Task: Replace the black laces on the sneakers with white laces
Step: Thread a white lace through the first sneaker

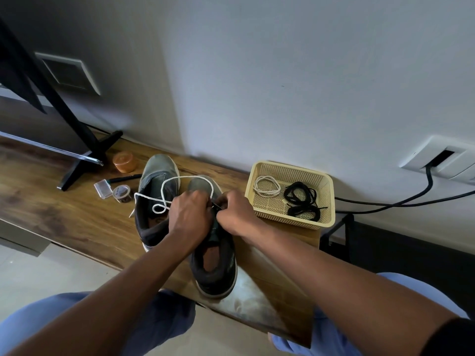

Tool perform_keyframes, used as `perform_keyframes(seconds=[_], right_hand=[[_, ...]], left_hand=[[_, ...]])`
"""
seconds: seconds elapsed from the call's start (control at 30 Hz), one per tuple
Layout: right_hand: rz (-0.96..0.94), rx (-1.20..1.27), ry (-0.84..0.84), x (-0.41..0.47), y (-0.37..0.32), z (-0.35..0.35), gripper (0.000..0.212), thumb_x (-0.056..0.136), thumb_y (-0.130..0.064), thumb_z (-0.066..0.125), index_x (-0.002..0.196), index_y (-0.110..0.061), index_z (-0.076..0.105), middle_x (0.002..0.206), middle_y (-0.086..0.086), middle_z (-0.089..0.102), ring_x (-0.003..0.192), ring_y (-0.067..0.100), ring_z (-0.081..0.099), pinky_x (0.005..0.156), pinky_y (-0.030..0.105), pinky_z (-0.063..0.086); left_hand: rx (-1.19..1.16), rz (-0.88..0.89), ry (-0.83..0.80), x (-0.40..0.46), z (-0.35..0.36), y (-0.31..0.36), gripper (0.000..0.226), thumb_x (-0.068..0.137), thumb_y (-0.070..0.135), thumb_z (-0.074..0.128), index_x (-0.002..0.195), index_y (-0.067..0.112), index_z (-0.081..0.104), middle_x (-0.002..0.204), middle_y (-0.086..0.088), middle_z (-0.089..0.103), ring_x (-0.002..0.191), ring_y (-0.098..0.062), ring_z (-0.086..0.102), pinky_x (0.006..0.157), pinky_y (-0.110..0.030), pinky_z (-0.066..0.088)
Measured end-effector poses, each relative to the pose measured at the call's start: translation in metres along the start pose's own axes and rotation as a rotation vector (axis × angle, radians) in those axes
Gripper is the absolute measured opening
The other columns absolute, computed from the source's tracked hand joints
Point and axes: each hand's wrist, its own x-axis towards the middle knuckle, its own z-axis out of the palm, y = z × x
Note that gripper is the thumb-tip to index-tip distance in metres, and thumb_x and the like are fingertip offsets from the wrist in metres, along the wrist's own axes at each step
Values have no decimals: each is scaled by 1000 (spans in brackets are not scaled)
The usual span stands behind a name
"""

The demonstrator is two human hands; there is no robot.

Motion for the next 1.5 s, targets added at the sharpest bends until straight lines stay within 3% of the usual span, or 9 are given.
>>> perform_keyframes(seconds=[0.4,0.67,0.83,0.97,1.07,1.17,1.3,1.43,1.5], right_hand=[[16,-4,-36,1,0,-1,24,83,-14,64,106,-18,65,103,5,68,99,28,64,86,41,58],[41,37,-33,-1,0,3,21,86,-21,65,107,-17,65,103,5,67,98,26,64,80,37,53],[66,49,37,5,-5,-5,16,89,-12,58,100,-10,69,93,7,69,94,29,66,81,40,56],[-98,-219,95,4,-8,-9,15,88,-16,66,97,-6,70,102,14,73,100,36,67,76,36,52],[-344,-368,164,-5,-8,-7,5,83,-9,61,80,-12,63,87,16,71,86,41,66,62,34,35],[-460,-379,178,-10,-8,-7,16,81,-7,61,89,-10,74,81,16,72,79,42,66,61,33,36],[-456,-426,149,-7,-10,-12,15,84,-11,60,87,-8,75,87,17,73,85,41,66,64,33,38],[-448,-427,116,-2,-13,-14,14,86,-15,64,96,-5,69,96,20,71,91,42,65,65,35,38],[-423,-412,143,-1,-12,-16,20,91,-12,58,108,-2,59,104,23,67,95,44,62,66,36,33]], left_hand=[[-34,-65,71,-6,9,5,17,95,24,60,84,14,69,88,-10,69,82,-36,66,64,-39,42],[-57,-99,55,-4,10,1,15,95,32,66,95,22,77,94,-5,73,90,-31,68,73,-38,48],[-42,-63,-11,4,-3,2,12,88,27,69,94,21,78,94,-9,76,94,-34,69,78,-38,49],[-41,-10,-152,12,-18,5,18,85,20,69,101,22,76,105,-7,77,105,-34,69,83,-35,47],[-79,30,-295,16,-31,0,36,85,21,68,120,28,66,118,-3,73,116,-31,65,89,-34,45],[-160,78,-455,19,-43,-9,57,80,28,70,135,32,58,125,2,70,119,-24,64,93,-30,46],[-308,166,-567,25,-52,-13,58,57,56,59,109,32,69,107,8,72,104,-14,68,96,-41,55],[-351,154,-571,31,-55,-12,32,54,51,62,84,40,64,90,10,69,93,-15,68,84,-37,56],[-246,167,-561,29,-53,-8,26,55,48,65,79,40,58,94,8,65,96,-19,66,84,-38,56]])
